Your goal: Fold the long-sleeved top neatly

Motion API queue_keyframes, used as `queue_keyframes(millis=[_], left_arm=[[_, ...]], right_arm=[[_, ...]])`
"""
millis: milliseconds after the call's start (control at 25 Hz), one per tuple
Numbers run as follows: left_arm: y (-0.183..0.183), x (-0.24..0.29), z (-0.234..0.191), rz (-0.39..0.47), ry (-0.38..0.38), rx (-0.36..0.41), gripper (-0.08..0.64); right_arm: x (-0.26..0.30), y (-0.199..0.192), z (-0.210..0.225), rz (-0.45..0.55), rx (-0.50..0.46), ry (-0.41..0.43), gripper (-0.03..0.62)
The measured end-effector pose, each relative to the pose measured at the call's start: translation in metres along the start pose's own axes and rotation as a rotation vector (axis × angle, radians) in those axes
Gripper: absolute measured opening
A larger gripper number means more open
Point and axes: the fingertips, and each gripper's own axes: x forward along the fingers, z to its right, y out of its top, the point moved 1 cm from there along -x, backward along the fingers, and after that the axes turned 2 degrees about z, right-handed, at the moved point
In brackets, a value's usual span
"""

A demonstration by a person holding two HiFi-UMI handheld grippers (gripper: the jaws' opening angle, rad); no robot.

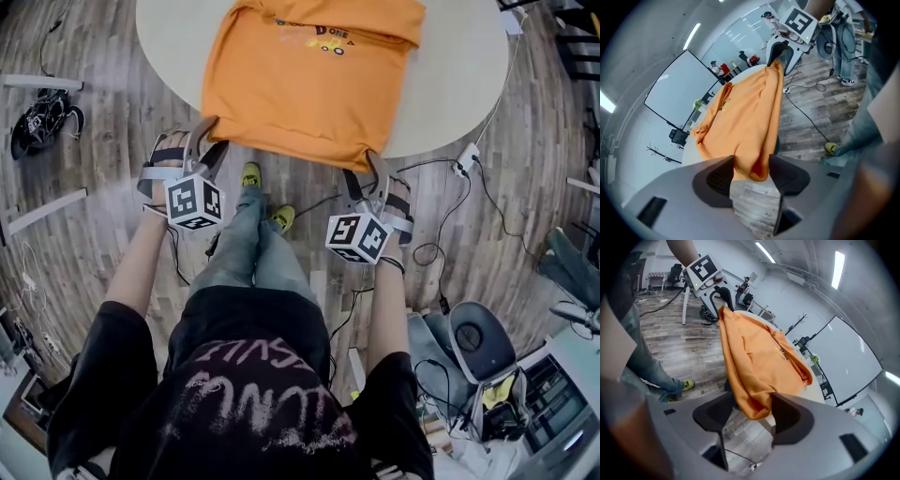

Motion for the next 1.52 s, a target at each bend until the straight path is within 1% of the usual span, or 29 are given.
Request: queue_keyframes(millis=[160,320,360,480,720,800,960,1200,1400,1480,1520], left_arm=[[-0.001,-0.008,-0.007,0.026,0.017,-0.021,0.178],[0.004,-0.012,-0.008,0.038,0.021,-0.004,0.117],[0.005,-0.012,-0.009,0.040,0.022,0.001,0.102],[0.006,-0.013,-0.009,0.044,0.018,0.000,0.072],[0.002,-0.025,-0.006,0.044,0.013,0.005,0.032],[0.001,-0.028,-0.006,0.042,0.014,0.003,0.026],[-0.001,-0.037,-0.006,0.044,0.015,-0.008,0.021],[0.001,-0.049,0.000,0.049,0.010,-0.006,0.020],[-0.001,-0.044,0.012,0.036,-0.027,-0.020,0.023],[0.003,-0.040,0.024,0.039,-0.053,-0.019,0.048],[0.006,-0.038,0.032,0.043,-0.068,-0.017,0.082]], right_arm=[[-0.004,0.004,0.007,0.010,-0.012,-0.028,0.273],[-0.004,0.004,0.007,0.004,-0.039,-0.021,0.270],[-0.004,0.004,0.008,0.005,-0.042,-0.023,0.252],[-0.006,0.008,0.010,0.013,-0.033,-0.027,0.153],[-0.018,0.004,0.008,0.000,-0.038,-0.022,0.076],[-0.021,0.003,0.008,0.002,-0.036,-0.026,0.054],[-0.029,0.005,0.005,0.004,-0.050,-0.028,0.034],[-0.043,0.007,0.001,0.017,-0.044,-0.023,0.026],[-0.051,0.016,0.011,0.039,0.001,-0.017,0.025],[-0.053,0.021,0.016,0.047,0.021,-0.020,0.023],[-0.053,0.022,0.018,0.050,0.027,-0.022,0.024]])
